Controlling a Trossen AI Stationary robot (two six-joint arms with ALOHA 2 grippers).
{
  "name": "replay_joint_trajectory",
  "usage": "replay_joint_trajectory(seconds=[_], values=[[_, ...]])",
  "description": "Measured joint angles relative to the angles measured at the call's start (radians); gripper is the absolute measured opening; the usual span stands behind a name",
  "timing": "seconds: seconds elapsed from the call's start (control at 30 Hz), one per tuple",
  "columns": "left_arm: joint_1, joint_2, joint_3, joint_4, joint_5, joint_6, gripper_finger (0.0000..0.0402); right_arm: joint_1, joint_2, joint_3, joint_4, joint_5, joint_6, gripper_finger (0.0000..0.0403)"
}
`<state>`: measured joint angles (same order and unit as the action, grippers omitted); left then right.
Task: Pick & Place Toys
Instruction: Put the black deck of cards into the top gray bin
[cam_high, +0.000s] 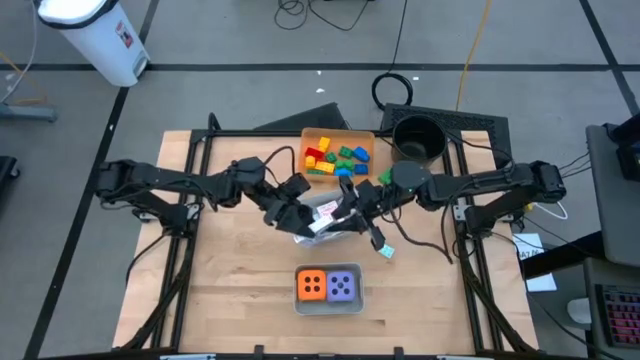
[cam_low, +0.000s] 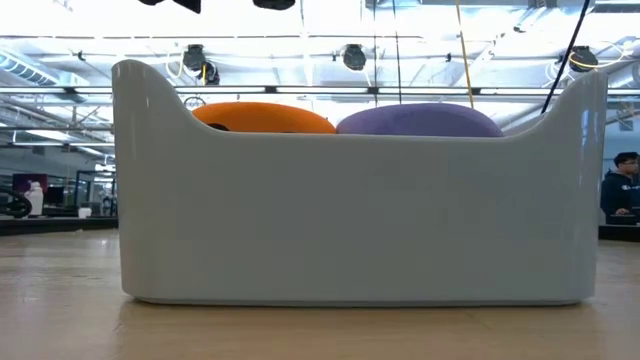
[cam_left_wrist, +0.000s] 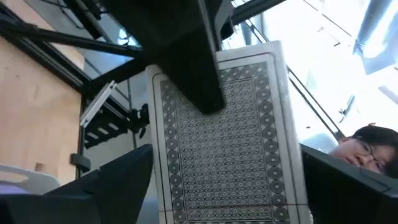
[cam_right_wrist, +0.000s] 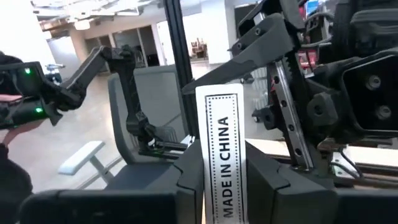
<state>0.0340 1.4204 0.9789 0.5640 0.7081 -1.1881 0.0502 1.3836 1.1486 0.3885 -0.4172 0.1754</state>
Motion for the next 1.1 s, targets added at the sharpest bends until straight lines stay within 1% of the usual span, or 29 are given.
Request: replay_joint_trajectory(seconds=[0.1, 0.2, 0.37, 0.5, 0.57, 0.67, 0.77, 0.87, 0.93, 0.97, 1.1], values=[[0.034, -0.002, 0.002, 0.011, 0.026, 0.005, 0.0347, 0.0, -0.005, -0.002, 0.02, 0.009, 0.006, 0.006], [0.074, -0.002, 0.001, 0.059, 0.048, -0.006, 0.0333, -0.002, -0.022, -0.002, 0.006, 0.037, 0.022, 0.006], [0.143, 0.001, -0.003, 0.076, 0.092, -0.004, 0.0336, -0.006, -0.058, 0.004, -0.143, 0.114, 0.043, 0.006], [0.203, -0.011, 0.0, 0.107, 0.068, 0.021, 0.0344, -0.011, -0.058, -0.001, -0.258, 0.071, 0.103, 0.006], [0.232, -0.01, 0.0, 0.099, 0.061, 0.043, 0.0343, -0.011, -0.058, -0.002, -0.299, 0.074, 0.115, 0.006], [0.276, -0.006, -0.001, 0.09, 0.043, 0.077, 0.0336, -0.009, -0.063, 0.002, -0.308, 0.103, 0.115, 0.006], [0.318, -0.009, -0.001, 0.096, 0.033, 0.094, 0.0326, -0.01, -0.06, 0.001, -0.353, 0.122, 0.12, 0.006], [0.339, -0.008, -0.001, 0.089, 0.042, 0.115, 0.0316, -0.029, -0.053, 0.001, -0.43, 0.198, 0.129, 0.006], [0.35, -0.008, -0.001, 0.093, 0.036, 0.138, 0.031, -0.045, -0.04, 0.001, -0.474, 0.241, 0.162, 0.006], [0.355, -0.008, -0.001, 0.093, 0.026, 0.148, 0.0307, -0.052, -0.026, 0.0, -0.494, 0.246, 0.182, 0.006], [0.362, -0.008, -0.001, 0.092, -0.004, 0.188, 0.0297, -0.068, 0.034, -0.001, -0.48, 0.234, 0.227, 0.006]])
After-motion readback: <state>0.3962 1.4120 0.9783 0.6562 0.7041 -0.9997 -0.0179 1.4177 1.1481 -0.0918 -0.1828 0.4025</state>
